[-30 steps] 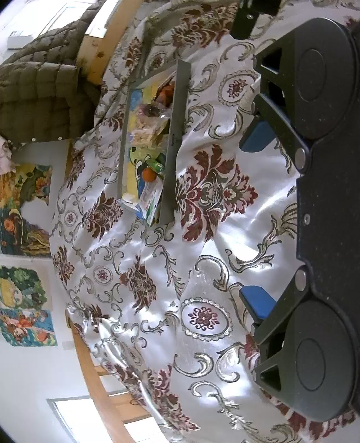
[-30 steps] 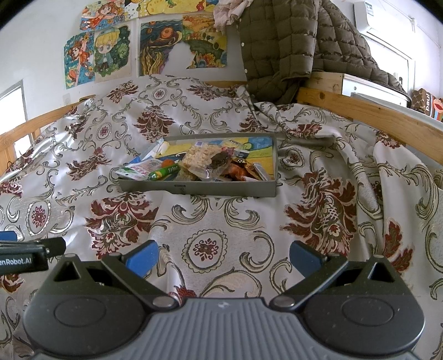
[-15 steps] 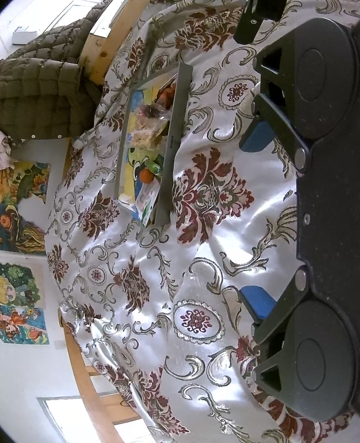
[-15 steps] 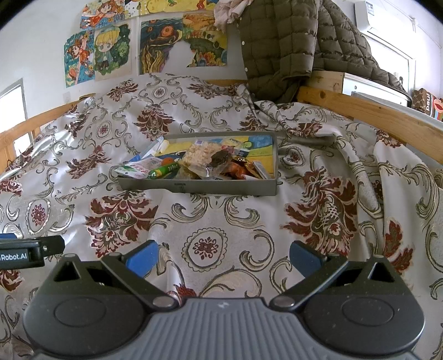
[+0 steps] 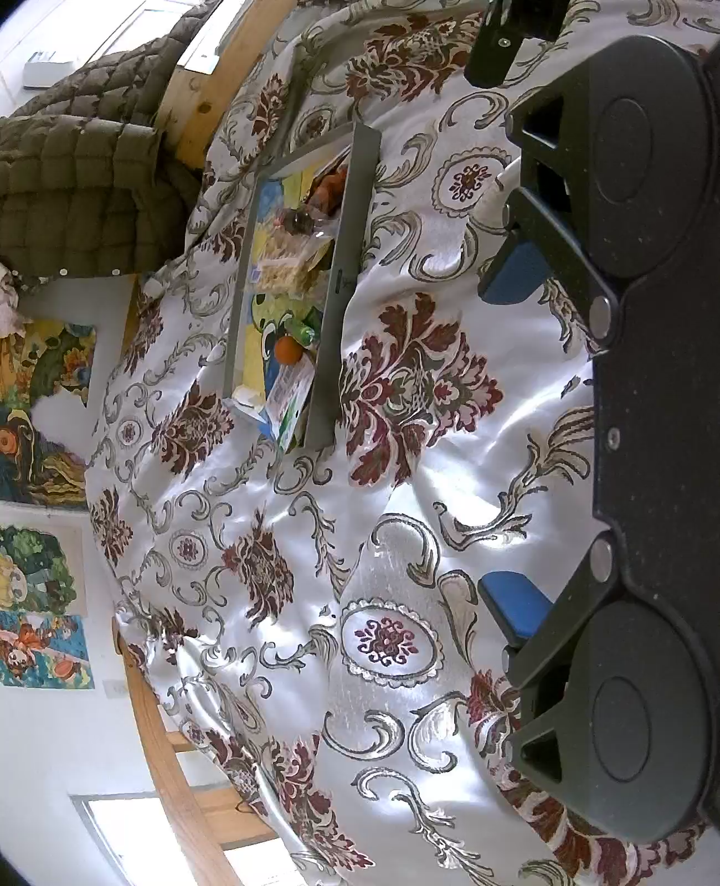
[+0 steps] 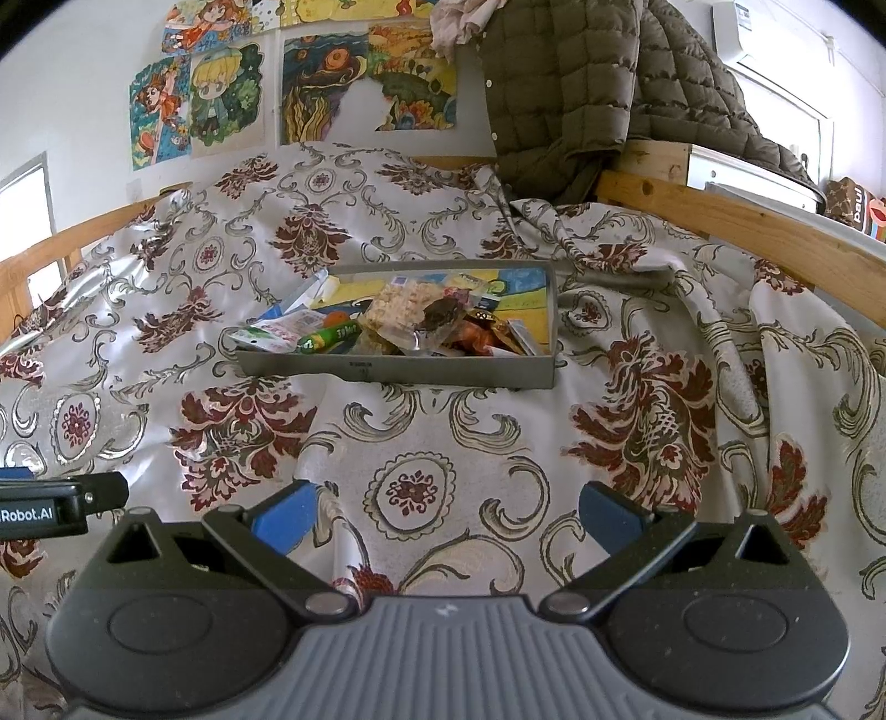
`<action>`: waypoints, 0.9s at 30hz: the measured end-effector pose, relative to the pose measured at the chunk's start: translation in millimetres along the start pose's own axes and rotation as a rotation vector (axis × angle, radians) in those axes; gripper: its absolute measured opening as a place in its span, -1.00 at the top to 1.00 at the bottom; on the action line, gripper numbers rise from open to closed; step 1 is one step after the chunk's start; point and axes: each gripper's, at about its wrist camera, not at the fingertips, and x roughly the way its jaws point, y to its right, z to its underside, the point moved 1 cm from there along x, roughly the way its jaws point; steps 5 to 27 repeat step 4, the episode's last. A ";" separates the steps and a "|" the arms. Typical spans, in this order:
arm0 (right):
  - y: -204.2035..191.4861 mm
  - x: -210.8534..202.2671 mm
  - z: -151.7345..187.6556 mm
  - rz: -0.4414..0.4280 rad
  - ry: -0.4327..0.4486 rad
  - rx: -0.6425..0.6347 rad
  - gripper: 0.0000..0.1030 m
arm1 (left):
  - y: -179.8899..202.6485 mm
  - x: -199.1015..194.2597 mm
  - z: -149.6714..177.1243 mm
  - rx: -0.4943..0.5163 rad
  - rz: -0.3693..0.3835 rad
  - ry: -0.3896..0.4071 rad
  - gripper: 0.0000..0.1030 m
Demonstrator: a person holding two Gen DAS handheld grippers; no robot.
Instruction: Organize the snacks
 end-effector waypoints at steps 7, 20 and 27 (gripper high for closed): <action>-1.0 1.4 1.9 0.000 -0.003 -0.002 -1.00 | 0.9 1.0 0.0 0.004 0.002 -0.006 -0.99; -1.0 1.4 1.9 0.000 -0.003 -0.002 -1.00 | 0.9 1.0 0.0 0.004 0.002 -0.006 -0.99; -1.0 1.4 1.9 0.000 -0.003 -0.002 -1.00 | 0.9 1.0 0.0 0.004 0.002 -0.006 -0.99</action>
